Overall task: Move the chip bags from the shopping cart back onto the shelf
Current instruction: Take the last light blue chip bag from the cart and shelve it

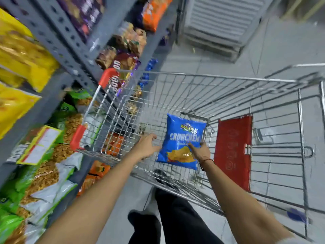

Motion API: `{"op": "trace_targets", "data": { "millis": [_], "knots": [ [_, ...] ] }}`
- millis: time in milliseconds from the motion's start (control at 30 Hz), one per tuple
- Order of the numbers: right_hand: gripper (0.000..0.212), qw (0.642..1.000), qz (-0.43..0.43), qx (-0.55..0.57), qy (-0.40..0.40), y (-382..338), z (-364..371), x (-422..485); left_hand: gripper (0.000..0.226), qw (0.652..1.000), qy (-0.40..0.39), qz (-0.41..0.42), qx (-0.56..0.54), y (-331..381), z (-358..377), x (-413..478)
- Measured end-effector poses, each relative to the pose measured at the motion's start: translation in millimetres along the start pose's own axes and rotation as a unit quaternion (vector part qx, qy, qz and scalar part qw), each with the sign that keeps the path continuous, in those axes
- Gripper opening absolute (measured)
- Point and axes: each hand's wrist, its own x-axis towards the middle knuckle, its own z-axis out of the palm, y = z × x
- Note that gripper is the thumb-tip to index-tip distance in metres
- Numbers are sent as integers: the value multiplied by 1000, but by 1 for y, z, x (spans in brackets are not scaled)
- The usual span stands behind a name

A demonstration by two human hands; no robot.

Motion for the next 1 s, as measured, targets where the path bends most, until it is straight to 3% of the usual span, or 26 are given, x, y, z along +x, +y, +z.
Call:
{"op": "trace_targets", "data": {
  "millis": [133,367,500,633,833,1000],
  "knots": [
    [81,999,49,0,-18,32,6,33,65,998,-51,-45,-4,-9,36,47],
    [83,998,47,39,-5,51,28,72,100,984,-80,-130,-93,-26,89,111],
    [80,995,52,84,1,60,36,82,87,973,-108,-148,-140,-36,112,126],
    [70,990,50,104,-78,60,33,91,91,965,-84,-163,-187,-44,118,128],
    [58,984,7,113,-138,33,22,76,94,969,-79,-178,-151,-37,88,112],
    [58,975,-50,170,-135,-17,2,45,82,968,-28,-109,-225,-8,37,80]
  ]
}}
